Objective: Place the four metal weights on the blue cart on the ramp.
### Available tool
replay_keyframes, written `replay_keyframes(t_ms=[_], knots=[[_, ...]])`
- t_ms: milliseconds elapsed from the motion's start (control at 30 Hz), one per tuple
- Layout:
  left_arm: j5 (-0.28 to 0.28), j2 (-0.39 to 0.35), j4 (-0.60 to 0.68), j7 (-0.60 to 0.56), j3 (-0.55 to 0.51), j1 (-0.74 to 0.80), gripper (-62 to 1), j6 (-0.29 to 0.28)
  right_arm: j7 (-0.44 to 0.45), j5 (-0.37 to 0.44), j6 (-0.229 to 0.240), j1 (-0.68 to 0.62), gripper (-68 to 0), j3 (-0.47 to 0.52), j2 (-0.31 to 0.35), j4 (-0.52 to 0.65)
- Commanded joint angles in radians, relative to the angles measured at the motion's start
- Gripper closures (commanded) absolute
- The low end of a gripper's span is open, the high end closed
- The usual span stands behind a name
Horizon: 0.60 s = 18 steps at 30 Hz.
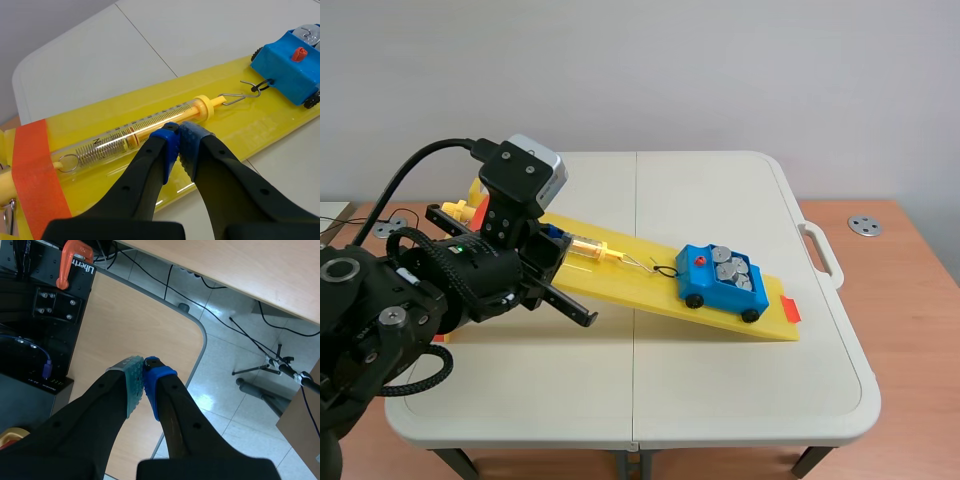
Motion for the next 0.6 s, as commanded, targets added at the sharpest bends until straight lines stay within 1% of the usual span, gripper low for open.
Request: replay_keyframes(t_ms=[0,133,300,400,533,567], knots=[[-0.015,0.024,0.085,-0.105,-0.026,-0.05,-2.7,0.058,0.105,0.067,0.044,-0.002,-0.6,0.055,0.002,0.111],[-0.022,0.024,0.088,-0.077,-0.026,-0.049,-2.7,0.058,0.129,0.067,0.044,0.004,-0.6,0.055,0.003,0.111],[-0.09,0.02,0.16,0.007,-0.026,-0.022,-2.7,0.056,0.137,0.067,0.044,0.086,-0.6,0.054,0.003,0.111],[-0.116,0.018,0.233,0.043,-0.027,0.024,-2.7,0.034,0.139,0.068,0.044,0.15,-0.6,0.054,0.003,0.111],[-0.17,-0.003,0.327,0.088,-0.028,0.104,-2.8,-0.008,0.142,0.092,0.044,0.227,-0.7,0.053,0.003,0.111],[-0.18,-0.011,0.349,0.094,-0.028,0.129,-3.0,-0.012,0.142,0.098,0.045,0.245,-1.8,0.053,0.003,0.111]])
